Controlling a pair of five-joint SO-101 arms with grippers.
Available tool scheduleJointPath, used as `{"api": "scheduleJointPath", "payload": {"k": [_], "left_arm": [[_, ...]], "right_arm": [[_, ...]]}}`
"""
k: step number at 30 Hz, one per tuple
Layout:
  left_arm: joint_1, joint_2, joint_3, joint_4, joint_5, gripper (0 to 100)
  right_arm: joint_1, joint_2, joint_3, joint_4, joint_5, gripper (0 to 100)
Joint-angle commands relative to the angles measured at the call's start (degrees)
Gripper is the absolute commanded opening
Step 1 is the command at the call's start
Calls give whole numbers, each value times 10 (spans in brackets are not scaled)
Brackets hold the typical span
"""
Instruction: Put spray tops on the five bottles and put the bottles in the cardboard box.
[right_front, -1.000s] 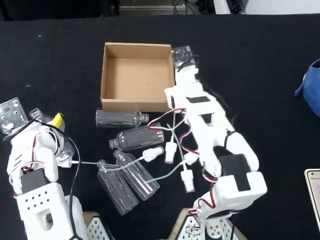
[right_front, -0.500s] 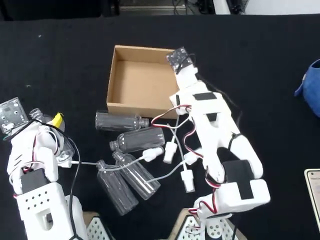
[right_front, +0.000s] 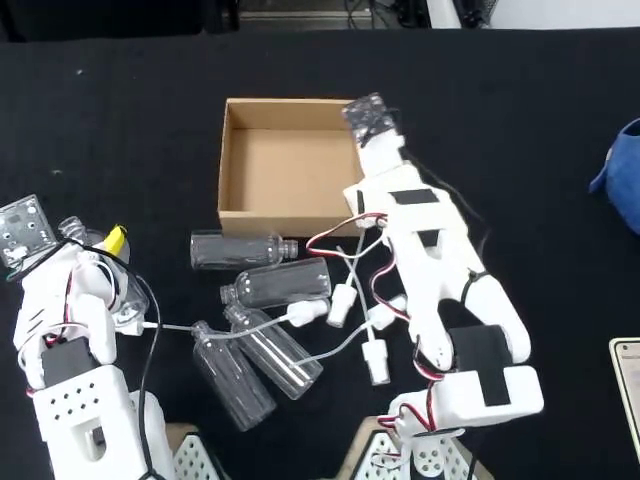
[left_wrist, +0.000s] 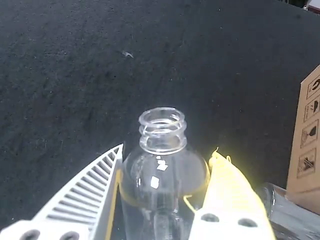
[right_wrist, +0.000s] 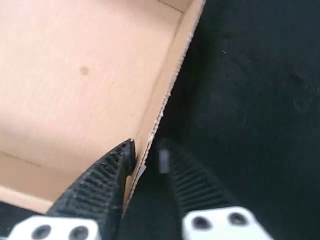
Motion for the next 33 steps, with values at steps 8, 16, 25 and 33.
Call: {"api": "scheduleJointPath", "payload": {"k": [8,16,25,33], "left_arm": [[3,-10,-10,-13,6,30],[3,-10,-10,-12,4,30],[3,-10,-10,-12,3,30],[3,-10,-10,-11,3,30]], "right_arm": [[-23,-196,42,53,-69,103],[-118,-211,146,-108,-85,11],[-122,-98,155,-251,-161,11],[-94,-177,159,-203,-161,14]]}}
